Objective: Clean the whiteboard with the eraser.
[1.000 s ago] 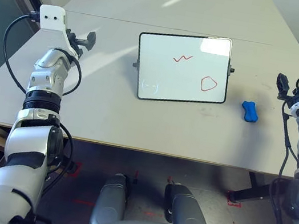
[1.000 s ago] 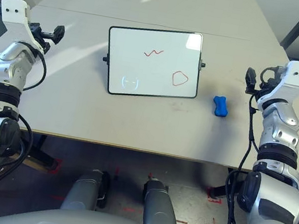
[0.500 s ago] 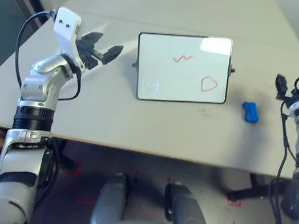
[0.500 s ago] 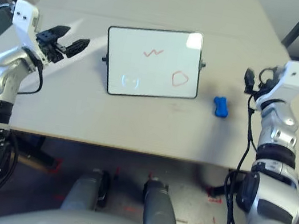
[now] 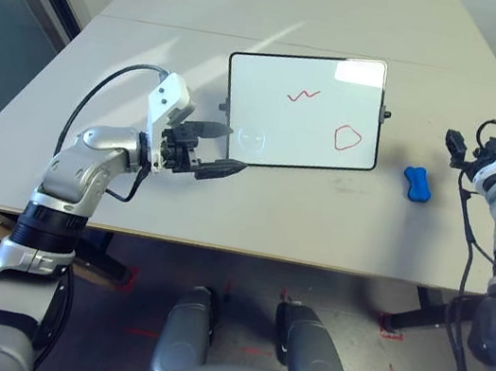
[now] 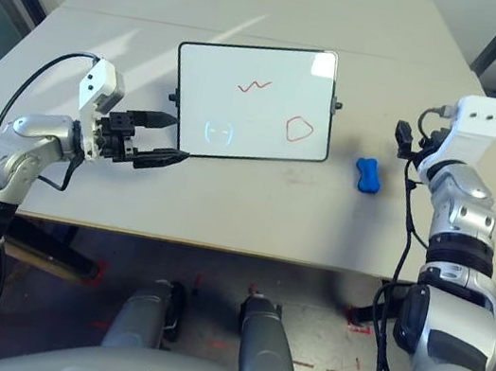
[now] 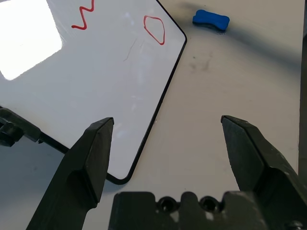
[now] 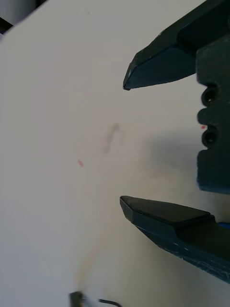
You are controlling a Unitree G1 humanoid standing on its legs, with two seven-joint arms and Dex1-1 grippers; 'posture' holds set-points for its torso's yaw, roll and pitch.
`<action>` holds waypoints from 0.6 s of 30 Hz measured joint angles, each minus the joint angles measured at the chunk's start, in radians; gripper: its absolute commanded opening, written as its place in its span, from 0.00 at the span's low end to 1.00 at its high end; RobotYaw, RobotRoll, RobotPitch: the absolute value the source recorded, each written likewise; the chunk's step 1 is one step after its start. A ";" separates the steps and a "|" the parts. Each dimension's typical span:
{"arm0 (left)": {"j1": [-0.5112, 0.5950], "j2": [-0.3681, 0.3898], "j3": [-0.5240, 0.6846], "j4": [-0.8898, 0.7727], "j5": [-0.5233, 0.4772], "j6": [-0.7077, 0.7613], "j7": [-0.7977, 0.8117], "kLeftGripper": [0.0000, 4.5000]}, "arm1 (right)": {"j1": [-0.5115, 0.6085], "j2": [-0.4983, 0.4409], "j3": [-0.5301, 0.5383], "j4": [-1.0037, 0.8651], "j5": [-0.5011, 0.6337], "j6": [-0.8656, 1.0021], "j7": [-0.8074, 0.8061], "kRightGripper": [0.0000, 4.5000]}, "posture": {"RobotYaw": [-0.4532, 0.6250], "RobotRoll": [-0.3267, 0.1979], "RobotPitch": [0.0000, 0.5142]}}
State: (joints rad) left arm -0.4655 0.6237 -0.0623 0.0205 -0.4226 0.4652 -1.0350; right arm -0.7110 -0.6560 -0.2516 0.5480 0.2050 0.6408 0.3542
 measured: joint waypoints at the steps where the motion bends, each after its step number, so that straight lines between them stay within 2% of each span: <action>1: 0.000 -0.003 -0.006 0.004 0.006 -0.007 -0.005 1.00 | -0.008 -0.024 0.018 -0.039 -0.001 0.080 0.008 1.00 | 0.22 0.62 0.23; 3: -0.005 -0.013 -0.019 0.025 0.020 -0.021 -0.007 1.00 | -0.033 -0.086 0.072 -0.119 -0.002 0.269 0.031 1.00 | 0.21 0.62 0.23; 7: -0.015 -0.024 -0.033 0.043 0.034 -0.035 -0.013 1.00 | -0.072 -0.168 0.159 -0.228 0.005 0.510 0.096 1.00 | 0.20 0.62 0.23; 13: -0.033 -0.040 -0.038 0.071 0.051 -0.054 -0.017 1.00 | -0.090 -0.152 0.224 -0.322 0.049 0.715 0.150 1.00 | 0.20 0.62 0.23; 18: -0.033 -0.049 -0.038 0.073 0.059 -0.060 -0.018 1.00 | -0.081 -0.098 0.242 -0.352 0.051 0.761 0.144 1.00 | 0.22 0.62 0.22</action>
State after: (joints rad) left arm -0.4985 0.5747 -0.1003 0.0932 -0.3633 0.4047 -1.0530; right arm -0.7922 -0.7541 -0.0095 0.1958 0.2562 1.4017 0.4984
